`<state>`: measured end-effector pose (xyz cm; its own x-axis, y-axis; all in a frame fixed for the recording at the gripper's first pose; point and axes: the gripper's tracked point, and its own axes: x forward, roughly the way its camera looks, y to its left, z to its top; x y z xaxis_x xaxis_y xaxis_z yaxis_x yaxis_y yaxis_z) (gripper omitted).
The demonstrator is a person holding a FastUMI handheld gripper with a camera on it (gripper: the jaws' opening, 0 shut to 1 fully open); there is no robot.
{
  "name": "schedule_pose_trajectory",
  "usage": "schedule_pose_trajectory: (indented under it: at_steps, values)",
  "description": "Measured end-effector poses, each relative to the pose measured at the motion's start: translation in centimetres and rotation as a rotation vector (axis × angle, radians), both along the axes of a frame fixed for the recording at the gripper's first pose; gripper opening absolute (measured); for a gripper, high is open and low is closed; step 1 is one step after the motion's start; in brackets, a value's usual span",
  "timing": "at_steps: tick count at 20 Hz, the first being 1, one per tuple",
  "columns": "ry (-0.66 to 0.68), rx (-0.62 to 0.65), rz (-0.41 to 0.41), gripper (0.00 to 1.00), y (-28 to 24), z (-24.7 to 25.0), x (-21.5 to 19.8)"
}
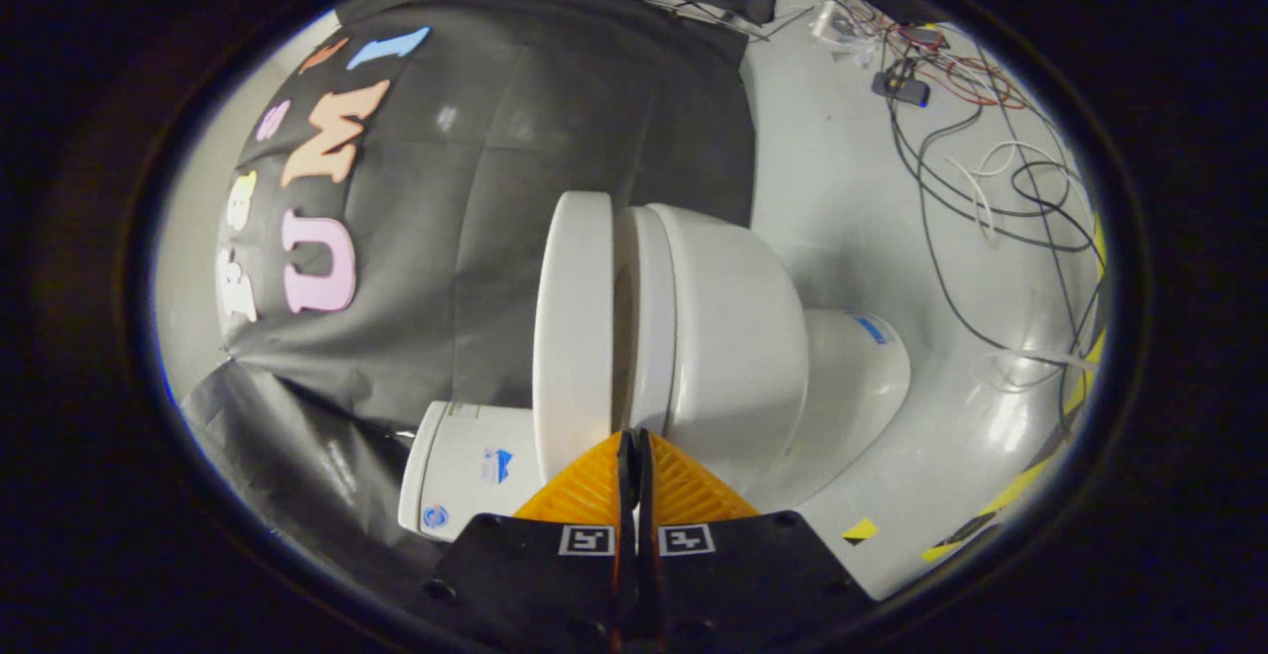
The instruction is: Open the toilet lid.
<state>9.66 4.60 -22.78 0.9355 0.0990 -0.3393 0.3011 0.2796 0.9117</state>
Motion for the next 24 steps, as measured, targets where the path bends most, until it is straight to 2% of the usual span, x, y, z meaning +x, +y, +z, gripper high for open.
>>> schedule_pose_trajectory:
  at_steps: [3, 7, 9, 12, 14, 18, 24]
  values:
    - [0.103, -0.032, -0.03, 0.0, 0.1, 0.6, -0.5]
    - [0.317, -0.16, -0.088, 0.01, 0.0, 0.6, -0.4]
    - [0.383, -0.218, -0.07, 0.01, 0.2, 1.0, -0.8]
    - [0.383, -0.189, -0.108, 0.0, 0.2, 1.9, -0.3]
    - [0.413, -0.251, -0.088, 0.01, 0.8, 3.0, -0.8]
    - [0.366, -0.371, -0.046, 0.01, 1.3, 6.4, -0.3]
    - [0.344, -0.446, -0.06, 0.01, 2.3, 9.2, -0.2]
